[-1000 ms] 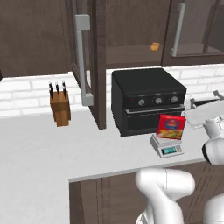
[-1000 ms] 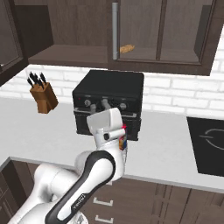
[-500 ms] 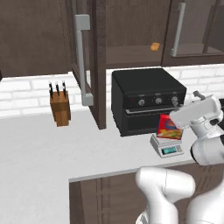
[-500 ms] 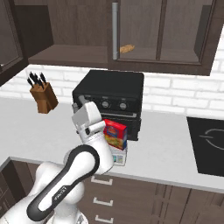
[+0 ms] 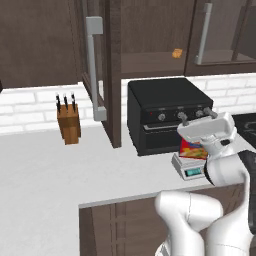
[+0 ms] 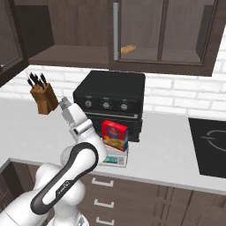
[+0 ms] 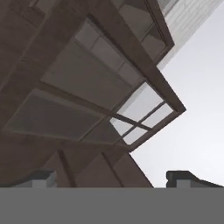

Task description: Pick the boxed food and place it on the digital scale for weighing, and close the cabinet.

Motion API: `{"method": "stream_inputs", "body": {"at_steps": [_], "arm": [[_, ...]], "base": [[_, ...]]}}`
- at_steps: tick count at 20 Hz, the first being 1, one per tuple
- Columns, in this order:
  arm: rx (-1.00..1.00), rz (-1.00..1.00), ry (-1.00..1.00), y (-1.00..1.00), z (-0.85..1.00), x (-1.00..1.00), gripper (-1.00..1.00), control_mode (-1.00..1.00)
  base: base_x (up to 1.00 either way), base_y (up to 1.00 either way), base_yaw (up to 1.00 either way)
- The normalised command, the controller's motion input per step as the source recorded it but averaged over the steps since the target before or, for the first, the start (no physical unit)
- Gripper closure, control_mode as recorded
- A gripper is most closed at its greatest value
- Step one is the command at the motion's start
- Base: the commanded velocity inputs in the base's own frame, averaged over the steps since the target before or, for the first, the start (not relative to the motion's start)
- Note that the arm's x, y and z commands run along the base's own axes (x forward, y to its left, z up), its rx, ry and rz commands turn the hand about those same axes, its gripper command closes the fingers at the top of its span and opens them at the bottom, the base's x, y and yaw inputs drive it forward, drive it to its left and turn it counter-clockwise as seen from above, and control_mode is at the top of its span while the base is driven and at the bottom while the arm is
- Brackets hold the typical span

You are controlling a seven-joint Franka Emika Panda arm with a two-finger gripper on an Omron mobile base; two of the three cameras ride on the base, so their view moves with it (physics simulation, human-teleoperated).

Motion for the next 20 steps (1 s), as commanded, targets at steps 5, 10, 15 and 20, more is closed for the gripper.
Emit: {"method": "stream_inputs", "body": {"at_steps": [5, 10, 15, 20], "arm": [[0.00, -0.01, -0.08, 0.80, 0.00, -0.51, -1.00, -1.00], [0.00, -0.20, 0.00, 0.45, -0.18, -0.96, -1.00, -1.00], [0.12, -0.31, 0.00, 0.13, -0.64, -0.39, -1.00, -1.00], [0.15, -0.22, -0.16, 0.46, -0.21, -0.54, -1.00, -1.00]], "base": [[0.00, 0.00, 0.00], [0.00, 0.00, 0.00], [0.00, 0.00, 0.00], [0.00, 0.00, 0.00]]}}
